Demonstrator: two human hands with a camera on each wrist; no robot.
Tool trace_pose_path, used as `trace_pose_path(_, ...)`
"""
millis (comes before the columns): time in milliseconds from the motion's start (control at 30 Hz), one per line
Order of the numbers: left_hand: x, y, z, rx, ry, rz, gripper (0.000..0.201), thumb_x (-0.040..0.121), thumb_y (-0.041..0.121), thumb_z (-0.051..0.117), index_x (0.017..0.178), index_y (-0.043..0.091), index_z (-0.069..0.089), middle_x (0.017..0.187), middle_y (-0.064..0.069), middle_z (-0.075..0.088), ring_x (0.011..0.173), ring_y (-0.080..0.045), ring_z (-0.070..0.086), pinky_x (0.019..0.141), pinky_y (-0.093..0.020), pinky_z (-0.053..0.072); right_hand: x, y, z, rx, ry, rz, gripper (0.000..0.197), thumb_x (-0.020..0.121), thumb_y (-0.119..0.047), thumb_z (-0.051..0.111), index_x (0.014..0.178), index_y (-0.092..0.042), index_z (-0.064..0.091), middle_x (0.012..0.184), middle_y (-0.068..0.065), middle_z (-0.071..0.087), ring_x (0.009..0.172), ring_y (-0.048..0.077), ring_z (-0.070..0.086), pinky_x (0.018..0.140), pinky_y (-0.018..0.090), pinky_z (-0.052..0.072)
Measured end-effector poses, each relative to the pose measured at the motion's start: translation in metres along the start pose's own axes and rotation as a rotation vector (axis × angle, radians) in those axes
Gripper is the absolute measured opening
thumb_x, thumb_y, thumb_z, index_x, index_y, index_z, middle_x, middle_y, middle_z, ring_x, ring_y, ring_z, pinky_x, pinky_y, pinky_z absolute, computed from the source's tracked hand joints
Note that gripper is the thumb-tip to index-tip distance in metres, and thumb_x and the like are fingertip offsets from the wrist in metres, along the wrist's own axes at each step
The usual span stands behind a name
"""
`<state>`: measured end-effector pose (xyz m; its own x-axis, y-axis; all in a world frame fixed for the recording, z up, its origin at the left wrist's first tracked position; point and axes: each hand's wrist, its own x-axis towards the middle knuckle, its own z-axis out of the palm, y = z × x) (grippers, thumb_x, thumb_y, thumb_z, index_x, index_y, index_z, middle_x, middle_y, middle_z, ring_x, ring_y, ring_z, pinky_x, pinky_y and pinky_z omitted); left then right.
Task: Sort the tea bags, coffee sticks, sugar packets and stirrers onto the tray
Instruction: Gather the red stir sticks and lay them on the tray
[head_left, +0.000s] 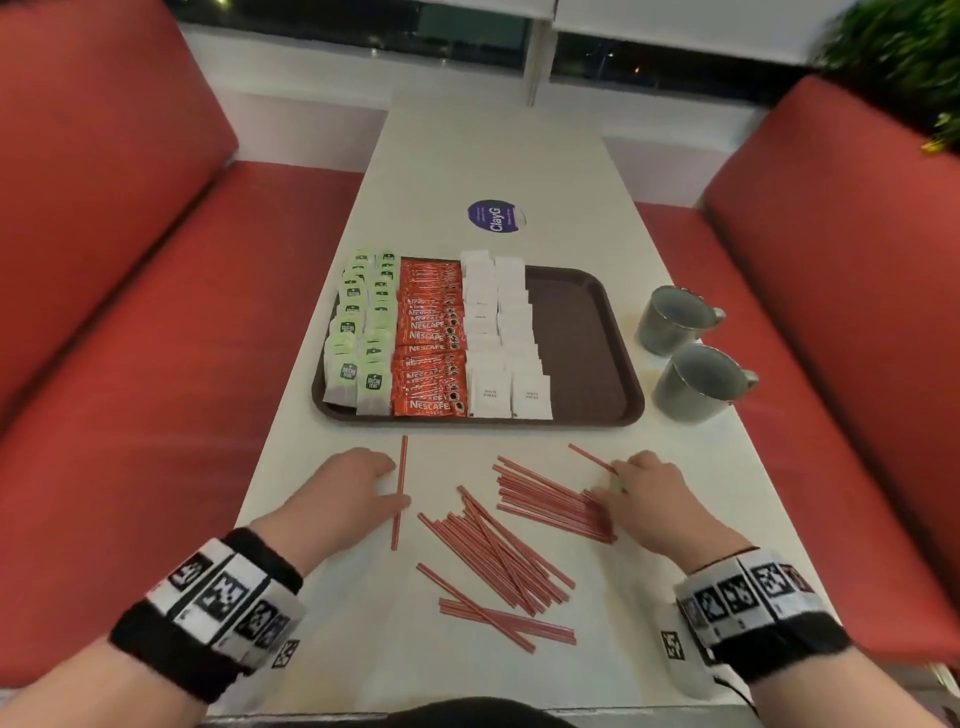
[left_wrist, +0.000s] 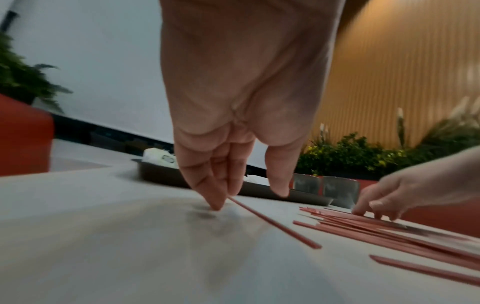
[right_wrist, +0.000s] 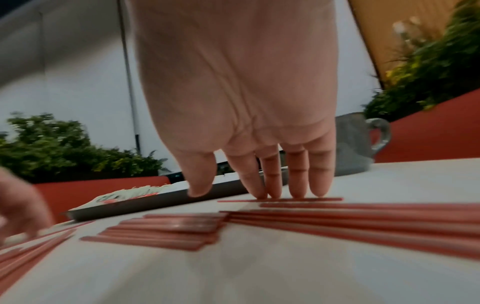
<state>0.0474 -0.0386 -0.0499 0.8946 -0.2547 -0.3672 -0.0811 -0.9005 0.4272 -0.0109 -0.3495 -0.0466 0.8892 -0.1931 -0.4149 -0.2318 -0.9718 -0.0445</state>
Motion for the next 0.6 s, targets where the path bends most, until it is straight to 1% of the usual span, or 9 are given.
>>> trace_pose_path(33, 0.006, 0.006, 0.002, 0.047, -0.016, 0.009, 0.053, 0.087, 0.038, 0.063, 0.134, 0.018, 0.050, 0.132, 0.000, 0.052, 0.118, -0.017, 0.050, 0.098, -0.025, 0.038, -0.001, -0.008, 0.000, 0.020, -0.016, -0.008, 0.047, 0.093, -0.055, 0.041, 0.120, -0.018, 0.054, 0.123, 0.005, 0.047, 0.112, 0.027, 0.044, 0.094, 0.037, 0.041)
trace_pose_path(133, 0.013, 0.021, 0.011, 0.153, -0.039, 0.048, 0.039, 0.085, 0.023, 0.066, 0.121, 0.014, 0.058, 0.117, -0.003, 0.056, 0.107, -0.019, 0.053, 0.091, -0.025, 0.042, -0.010, -0.034, 0.006, 0.036, -0.033, -0.093, 0.067, 0.083, -0.070, 0.046, 0.127, -0.019, 0.047, 0.125, 0.003, 0.042, 0.113, 0.023, 0.040, 0.096, 0.037, 0.041)
trace_pose_path(200, 0.014, 0.029, 0.017, 0.183, -0.043, 0.077, 0.033, 0.086, 0.014, 0.062, 0.118, 0.014, 0.060, 0.114, -0.003, 0.055, 0.104, -0.020, 0.054, 0.090, -0.025, 0.044, -0.017, -0.050, 0.009, 0.021, -0.029, -0.157, 0.083, 0.073, -0.079, 0.049, 0.129, -0.018, 0.043, 0.126, 0.002, 0.041, 0.113, 0.022, 0.039, 0.095, 0.039, 0.042)
trace_pose_path(267, 0.014, 0.034, 0.022, 0.188, -0.037, 0.091, 0.033, 0.086, 0.010, 0.060, 0.119, 0.014, 0.060, 0.114, -0.004, 0.056, 0.105, -0.021, 0.054, 0.089, -0.025, 0.043, -0.022, -0.062, 0.013, 0.008, -0.034, -0.210, 0.095, 0.065, -0.082, 0.054, 0.133, -0.017, 0.039, 0.128, 0.002, 0.040, 0.114, 0.023, 0.038, 0.096, 0.041, 0.042)
trace_pose_path(333, 0.013, 0.039, 0.024, 0.177, -0.023, 0.093, 0.034, 0.087, 0.012, 0.061, 0.120, 0.013, 0.059, 0.115, -0.005, 0.055, 0.107, -0.021, 0.054, 0.089, -0.024, 0.042, -0.028, -0.073, 0.016, -0.025, -0.031, -0.267, 0.097, 0.063, -0.078, 0.061, 0.135, -0.017, 0.035, 0.129, 0.002, 0.039, 0.116, 0.024, 0.037, 0.096, 0.042, 0.042)
trace_pose_path(400, 0.010, 0.040, 0.026, 0.135, -0.029, 0.074, 0.037, 0.087, 0.016, 0.063, 0.124, 0.015, 0.057, 0.119, -0.004, 0.054, 0.110, -0.020, 0.052, 0.088, -0.021, 0.039, -0.032, -0.081, 0.018, -0.048, -0.012, -0.299, 0.089, 0.067, -0.068, 0.066, 0.135, -0.017, 0.036, 0.128, 0.003, 0.038, 0.116, 0.025, 0.037, 0.094, 0.042, 0.041)
trace_pose_path(433, 0.008, 0.040, 0.027, 0.112, -0.030, 0.064, 0.038, 0.087, 0.018, 0.063, 0.125, 0.016, 0.057, 0.120, -0.003, 0.054, 0.112, -0.019, 0.052, 0.089, -0.020, 0.038, -0.033, -0.084, 0.019, -0.040, 0.003, -0.307, 0.081, 0.071, -0.062, 0.066, 0.132, -0.017, 0.038, 0.127, 0.003, 0.039, 0.114, 0.025, 0.037, 0.093, 0.041, 0.041)
trace_pose_path(533, 0.001, 0.038, 0.028, 0.048, -0.029, 0.054, 0.036, 0.087, 0.017, 0.062, 0.123, 0.018, 0.058, 0.123, -0.002, 0.054, 0.116, -0.018, 0.050, 0.095, -0.022, 0.037, -0.034, -0.090, 0.020, -0.006, 0.040, -0.323, 0.051, 0.082, -0.043, 0.058, 0.123, -0.016, 0.043, 0.122, 0.005, 0.043, 0.110, 0.026, 0.041, 0.088, 0.040, 0.041)
trace_pose_path(600, -0.003, 0.037, 0.028, -0.001, -0.037, 0.051, 0.036, 0.085, 0.017, 0.064, 0.121, 0.019, 0.060, 0.122, -0.001, 0.056, 0.115, -0.017, 0.051, 0.095, -0.021, 0.038, -0.033, -0.094, 0.020, 0.007, 0.050, -0.324, 0.040, 0.085, -0.033, 0.054, 0.120, -0.015, 0.044, 0.120, 0.007, 0.045, 0.108, 0.027, 0.043, 0.085, 0.039, 0.040)
